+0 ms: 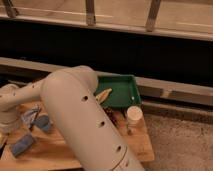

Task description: Place sponge in tray

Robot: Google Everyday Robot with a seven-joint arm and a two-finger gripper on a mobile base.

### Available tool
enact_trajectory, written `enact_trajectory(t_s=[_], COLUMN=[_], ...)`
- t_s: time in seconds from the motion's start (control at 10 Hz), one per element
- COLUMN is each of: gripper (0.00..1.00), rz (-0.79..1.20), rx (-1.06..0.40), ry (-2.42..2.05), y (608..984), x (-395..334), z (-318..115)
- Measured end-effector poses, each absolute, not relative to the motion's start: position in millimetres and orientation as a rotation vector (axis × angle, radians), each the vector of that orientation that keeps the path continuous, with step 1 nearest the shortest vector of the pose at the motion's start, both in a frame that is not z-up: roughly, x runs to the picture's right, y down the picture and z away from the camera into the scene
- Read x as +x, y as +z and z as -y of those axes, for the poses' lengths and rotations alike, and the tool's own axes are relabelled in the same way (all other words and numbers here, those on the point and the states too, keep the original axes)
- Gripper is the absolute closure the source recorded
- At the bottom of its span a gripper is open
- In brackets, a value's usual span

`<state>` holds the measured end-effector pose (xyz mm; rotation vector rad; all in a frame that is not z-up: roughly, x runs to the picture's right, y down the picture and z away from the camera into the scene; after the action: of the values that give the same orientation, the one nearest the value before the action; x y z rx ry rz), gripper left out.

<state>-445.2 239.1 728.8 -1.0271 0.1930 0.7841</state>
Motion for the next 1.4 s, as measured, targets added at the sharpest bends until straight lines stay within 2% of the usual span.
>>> enact_trajectory(t_s=[0.9,1.0,1.4], gripper=[0.21,0.25,0.64], rz=[-0.263,-0.259,-0.258], rx=[-1.076,-1.085,-1.087], ry=[0.859,0.86,0.856], y=[763,764,764], x=[-423,-426,-425], z=[-264,-265,-264])
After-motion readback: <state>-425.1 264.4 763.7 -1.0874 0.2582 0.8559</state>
